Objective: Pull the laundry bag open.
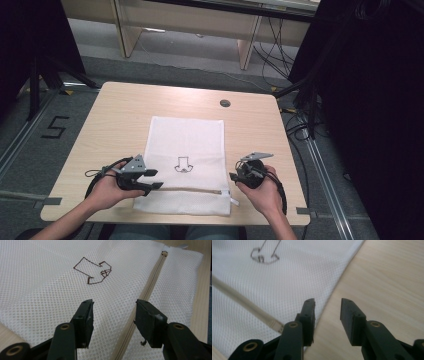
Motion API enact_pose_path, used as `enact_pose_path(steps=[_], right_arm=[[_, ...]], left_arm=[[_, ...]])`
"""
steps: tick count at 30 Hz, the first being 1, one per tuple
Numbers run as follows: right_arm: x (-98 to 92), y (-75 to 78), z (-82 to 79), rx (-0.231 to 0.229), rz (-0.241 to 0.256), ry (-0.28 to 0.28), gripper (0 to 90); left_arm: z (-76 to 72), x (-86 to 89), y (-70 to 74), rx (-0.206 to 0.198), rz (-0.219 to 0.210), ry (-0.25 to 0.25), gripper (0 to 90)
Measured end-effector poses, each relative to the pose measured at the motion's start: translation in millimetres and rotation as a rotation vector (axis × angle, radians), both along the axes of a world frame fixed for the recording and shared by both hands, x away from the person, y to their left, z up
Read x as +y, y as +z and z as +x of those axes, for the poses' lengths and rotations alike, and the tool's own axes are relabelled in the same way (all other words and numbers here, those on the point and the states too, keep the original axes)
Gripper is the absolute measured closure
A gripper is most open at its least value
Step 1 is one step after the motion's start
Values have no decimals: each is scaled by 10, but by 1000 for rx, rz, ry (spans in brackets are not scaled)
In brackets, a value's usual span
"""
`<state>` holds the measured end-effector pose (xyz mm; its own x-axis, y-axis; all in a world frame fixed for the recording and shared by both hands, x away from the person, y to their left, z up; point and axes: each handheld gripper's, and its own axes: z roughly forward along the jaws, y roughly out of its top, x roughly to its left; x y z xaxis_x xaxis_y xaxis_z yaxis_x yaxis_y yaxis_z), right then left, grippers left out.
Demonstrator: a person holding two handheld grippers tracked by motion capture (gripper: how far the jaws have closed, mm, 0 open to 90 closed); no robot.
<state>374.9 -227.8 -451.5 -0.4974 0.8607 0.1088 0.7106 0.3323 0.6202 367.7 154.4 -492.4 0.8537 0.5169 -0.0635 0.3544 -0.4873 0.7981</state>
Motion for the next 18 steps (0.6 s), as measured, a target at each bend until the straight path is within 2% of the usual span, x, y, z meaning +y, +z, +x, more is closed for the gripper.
enact_pose_path(steps=[1,2,3,4,6,7,8,9,10,11,13,14,15,17,18], right_arm=[[-20,6,15,-47,-15,5,587],[-20,6,15,-47,-15,5,587],[-47,33,21,-43,-43,26,565],[-42,33,4,-41,-43,7,566],[-46,8,-8,-30,-59,33,598],[-35,-7,-22,-7,-48,19,613],[-14,-46,-30,-1,-61,41,670],[-14,-46,-30,-1,-61,41,670],[-19,-30,-39,7,-80,51,699],[-12,-27,-46,6,-75,42,730],[-7,1,-61,20,-74,35,786],[-5,6,-67,16,-60,19,814],[-5,17,-78,20,-62,18,858],[2,4,-82,9,-60,15,879],[-4,9,-80,21,-79,28,890]], left_arm=[[-3,-5,2,2,-11,0,483],[-3,-5,2,2,-11,0,482],[-3,-6,2,2,-10,-1,482],[0,-6,4,-2,-7,-6,481],[3,-6,8,0,-6,-14,481],[-9,-21,0,10,-22,6,480],[-6,-26,1,8,-25,4,480],[-5,-30,5,4,-19,4,480],[12,-23,13,-12,2,-17,480],[-2,-43,6,12,-20,-3,480],[2,-58,-1,11,-25,-11,481],[17,-51,7,-5,-3,-26,483],[14,-65,5,-7,-23,-28,486],[11,-80,7,7,-31,-20,488],[12,-83,10,0,-25,-17,489]])
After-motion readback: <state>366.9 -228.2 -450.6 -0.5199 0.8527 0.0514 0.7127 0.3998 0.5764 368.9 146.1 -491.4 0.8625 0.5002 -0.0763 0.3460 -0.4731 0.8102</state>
